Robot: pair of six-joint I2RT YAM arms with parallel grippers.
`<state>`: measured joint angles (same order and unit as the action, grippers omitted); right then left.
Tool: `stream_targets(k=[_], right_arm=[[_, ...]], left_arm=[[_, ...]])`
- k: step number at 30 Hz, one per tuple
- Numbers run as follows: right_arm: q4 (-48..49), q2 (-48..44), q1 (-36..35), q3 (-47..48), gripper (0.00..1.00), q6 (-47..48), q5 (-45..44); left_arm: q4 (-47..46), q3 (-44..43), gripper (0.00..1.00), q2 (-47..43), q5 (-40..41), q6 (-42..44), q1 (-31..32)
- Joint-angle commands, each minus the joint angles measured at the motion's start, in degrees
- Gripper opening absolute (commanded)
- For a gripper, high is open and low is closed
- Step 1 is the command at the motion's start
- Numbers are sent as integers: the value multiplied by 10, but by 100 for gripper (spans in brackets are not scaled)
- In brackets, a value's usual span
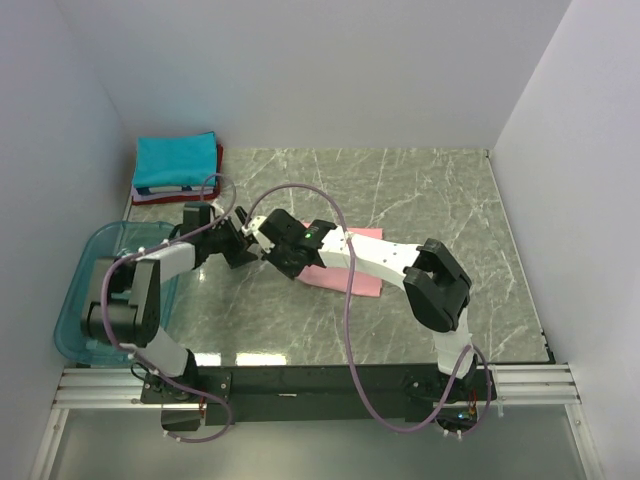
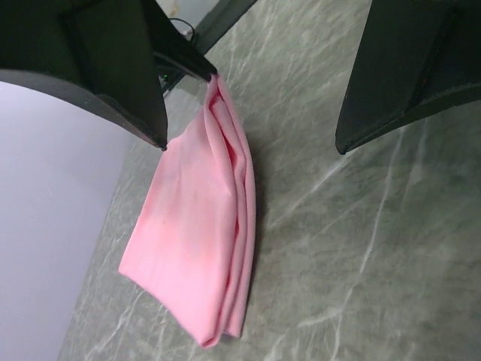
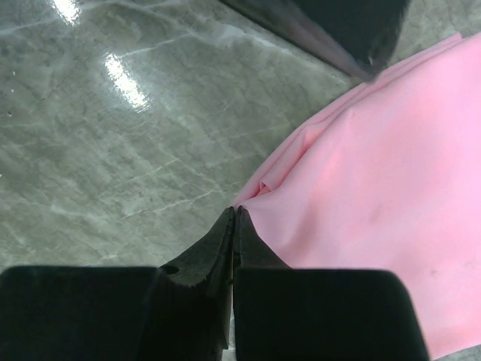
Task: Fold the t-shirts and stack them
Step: Neatly place the folded tshirt to the corner
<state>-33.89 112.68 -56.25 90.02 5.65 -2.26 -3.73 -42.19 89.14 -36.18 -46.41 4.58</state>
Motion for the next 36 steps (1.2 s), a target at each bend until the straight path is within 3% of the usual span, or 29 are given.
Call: stream_targets(k=[1, 5, 9, 20, 25, 32, 36], right_arm=[[9, -21, 4, 19, 0, -1, 12], [12, -26, 4, 24, 0, -8, 9], [15, -20, 4, 31, 0, -13, 1], [28, -11, 11, 62, 0, -40, -6], [28, -5, 11, 75, 0, -49, -5], [27, -5, 11, 75, 0, -54, 6], [23, -4, 11, 76, 0, -56, 14]], left_arm=[[-71, -6, 99, 45, -5, -79, 23], [-97, -12, 99, 94, 1, -131, 58], [-152, -1, 91, 118, 12, -203, 88], [-140, -45, 72, 165, 58, -247, 125], [-139, -72, 54, 190, 69, -254, 133], [-132, -89, 43, 209, 87, -243, 148], [-128, -101, 25, 212, 95, -224, 148]])
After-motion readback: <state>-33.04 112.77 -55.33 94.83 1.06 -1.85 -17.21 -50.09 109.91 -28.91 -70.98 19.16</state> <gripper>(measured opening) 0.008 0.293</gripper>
